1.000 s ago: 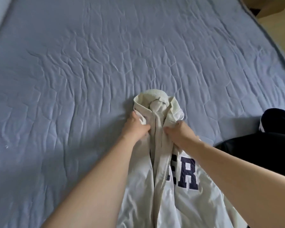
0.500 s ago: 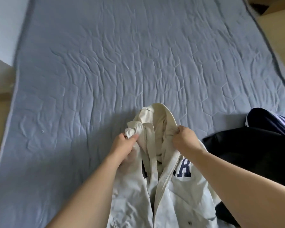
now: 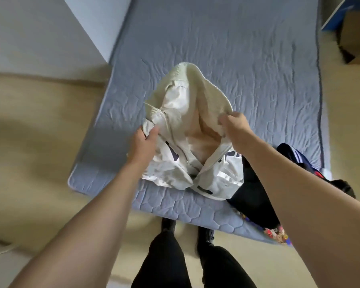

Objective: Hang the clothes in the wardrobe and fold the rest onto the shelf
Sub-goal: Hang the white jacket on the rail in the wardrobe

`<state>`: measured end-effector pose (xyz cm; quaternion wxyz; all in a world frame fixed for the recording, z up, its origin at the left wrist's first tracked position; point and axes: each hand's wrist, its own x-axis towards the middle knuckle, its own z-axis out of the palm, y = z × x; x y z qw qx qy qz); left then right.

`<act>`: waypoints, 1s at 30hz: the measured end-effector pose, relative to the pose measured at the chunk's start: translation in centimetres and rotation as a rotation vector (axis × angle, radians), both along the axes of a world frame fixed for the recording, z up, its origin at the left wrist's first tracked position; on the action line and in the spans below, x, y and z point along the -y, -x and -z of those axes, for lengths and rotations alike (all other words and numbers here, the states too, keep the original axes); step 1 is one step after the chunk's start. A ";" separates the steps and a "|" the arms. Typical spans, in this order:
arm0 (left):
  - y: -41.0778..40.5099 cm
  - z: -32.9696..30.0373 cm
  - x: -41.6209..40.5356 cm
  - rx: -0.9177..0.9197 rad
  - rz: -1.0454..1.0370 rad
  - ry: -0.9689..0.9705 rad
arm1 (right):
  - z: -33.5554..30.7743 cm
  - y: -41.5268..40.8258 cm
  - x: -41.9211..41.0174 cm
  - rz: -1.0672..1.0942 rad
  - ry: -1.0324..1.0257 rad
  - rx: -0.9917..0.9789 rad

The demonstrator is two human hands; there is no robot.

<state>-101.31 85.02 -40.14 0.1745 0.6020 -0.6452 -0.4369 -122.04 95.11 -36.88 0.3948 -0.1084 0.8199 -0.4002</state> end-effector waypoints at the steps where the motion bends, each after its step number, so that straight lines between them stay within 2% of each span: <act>1: -0.4 -1.4 -0.1 -0.042 -0.055 0.017 | -1.1 -0.6 0.2 0.010 0.030 -0.004; 7: -4.8 -9.0 -0.9 -0.180 -0.205 0.208 | -7.6 -6.0 2.2 0.023 0.251 -0.028; 13: -12.0 -12.3 0.8 -0.245 -0.412 0.311 | -12.1 -12.5 5.5 0.009 0.403 0.032; 17: -18.1 -14.5 3.0 -0.299 -0.483 0.361 | -14.8 -18.1 9.2 -0.002 0.495 0.002; 26: -35.7 -19.8 8.0 -0.317 -0.384 0.355 | -18.6 -35.8 19.2 -0.089 0.518 -0.103; 30: -43.1 -21.5 10.8 -0.300 -0.415 0.401 | -20.0 -44.4 23.7 -0.167 0.555 -0.142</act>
